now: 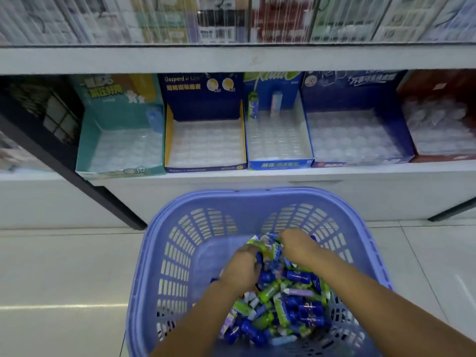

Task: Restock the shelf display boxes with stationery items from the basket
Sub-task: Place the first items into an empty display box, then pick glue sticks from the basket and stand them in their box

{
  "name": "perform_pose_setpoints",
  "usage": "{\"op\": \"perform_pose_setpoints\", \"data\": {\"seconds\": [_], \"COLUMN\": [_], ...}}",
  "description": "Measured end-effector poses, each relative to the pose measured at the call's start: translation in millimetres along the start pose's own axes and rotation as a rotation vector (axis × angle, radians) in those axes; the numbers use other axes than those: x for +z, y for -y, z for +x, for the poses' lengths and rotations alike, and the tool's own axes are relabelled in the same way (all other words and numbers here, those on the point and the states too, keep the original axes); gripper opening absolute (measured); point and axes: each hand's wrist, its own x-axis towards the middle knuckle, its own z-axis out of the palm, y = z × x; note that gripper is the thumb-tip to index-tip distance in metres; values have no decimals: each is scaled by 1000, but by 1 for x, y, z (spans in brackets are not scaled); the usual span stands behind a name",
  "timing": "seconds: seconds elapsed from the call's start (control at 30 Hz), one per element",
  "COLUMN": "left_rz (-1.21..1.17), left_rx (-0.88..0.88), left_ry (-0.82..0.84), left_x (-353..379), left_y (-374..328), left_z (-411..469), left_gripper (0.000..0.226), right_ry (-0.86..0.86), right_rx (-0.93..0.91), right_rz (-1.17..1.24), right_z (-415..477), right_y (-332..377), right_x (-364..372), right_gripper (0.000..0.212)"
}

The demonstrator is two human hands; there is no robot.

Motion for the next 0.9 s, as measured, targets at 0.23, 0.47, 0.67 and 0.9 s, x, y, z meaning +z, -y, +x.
{"op": "perform_pose_setpoints", "data": {"seconds": [0.23, 0.47, 0.67, 0.9], "left_rz": [-42, -61, -338, -1301], "left_rx": [-3, 19, -50, -10], "left_ry": [-37, -97, -184, 117], "left_x": [12, 21, -12, -100], "left_y": [16, 21, -1, -73], "left_z": [38, 61, 45, -5], "left_gripper": [61, 41, 27, 23], "right_ry": [-53, 125, 176, -178], "right_rx": [51, 32, -83, -378], "right_rz": [-151, 79, 1150, 1511], "right_z": [33, 34, -6, -48], "right_y": [-3, -16, -50, -30], "right_x": [44, 35, -15, -79], "right_gripper": [34, 13, 7, 9]}}
